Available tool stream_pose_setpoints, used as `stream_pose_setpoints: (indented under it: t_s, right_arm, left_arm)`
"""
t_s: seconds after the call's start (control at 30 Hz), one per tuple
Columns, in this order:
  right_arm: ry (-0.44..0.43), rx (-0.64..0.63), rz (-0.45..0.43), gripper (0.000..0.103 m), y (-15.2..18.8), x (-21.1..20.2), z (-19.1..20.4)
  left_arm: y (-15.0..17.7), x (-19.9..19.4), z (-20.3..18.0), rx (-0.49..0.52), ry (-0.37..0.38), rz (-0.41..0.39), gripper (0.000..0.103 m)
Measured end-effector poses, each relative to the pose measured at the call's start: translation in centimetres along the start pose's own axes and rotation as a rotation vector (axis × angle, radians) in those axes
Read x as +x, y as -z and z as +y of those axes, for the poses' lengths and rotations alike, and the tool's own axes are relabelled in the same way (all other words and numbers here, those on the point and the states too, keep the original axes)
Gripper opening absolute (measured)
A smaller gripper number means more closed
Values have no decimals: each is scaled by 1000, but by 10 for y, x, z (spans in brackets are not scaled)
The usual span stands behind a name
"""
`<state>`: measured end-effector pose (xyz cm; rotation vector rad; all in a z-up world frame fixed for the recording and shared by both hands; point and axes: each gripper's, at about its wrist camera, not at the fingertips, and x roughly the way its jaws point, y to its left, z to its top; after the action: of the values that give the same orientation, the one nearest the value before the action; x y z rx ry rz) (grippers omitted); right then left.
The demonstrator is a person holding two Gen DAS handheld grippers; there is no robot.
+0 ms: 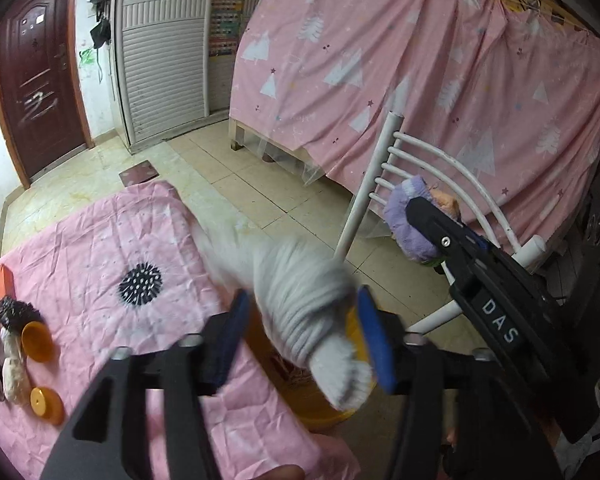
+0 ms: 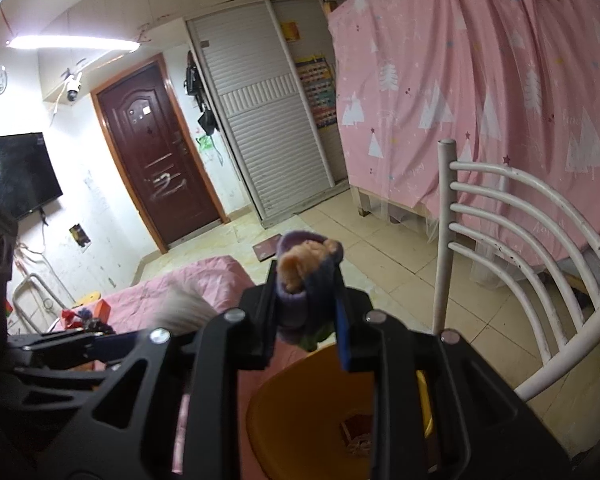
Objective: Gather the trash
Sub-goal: 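Carry scarf and doll to the yellow bucket and release both, then grasp the black sock with the left tool while the right tool grasps the white clay ball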
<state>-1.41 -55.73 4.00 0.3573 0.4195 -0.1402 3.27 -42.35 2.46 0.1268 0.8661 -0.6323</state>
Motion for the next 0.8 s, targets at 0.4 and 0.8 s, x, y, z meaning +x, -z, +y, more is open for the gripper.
stream_pose_setpoints:
  t_s: [0.4,0.8]
  right_arm:
    - [-4,-13,12,46,3,7,14]
    - [-69,-102,35,48,10,15,56]
  left_arm:
    - [-2,-17,38,-94,-51,-35,73]
    - [15,-59,104,-215,-144,-85,74]
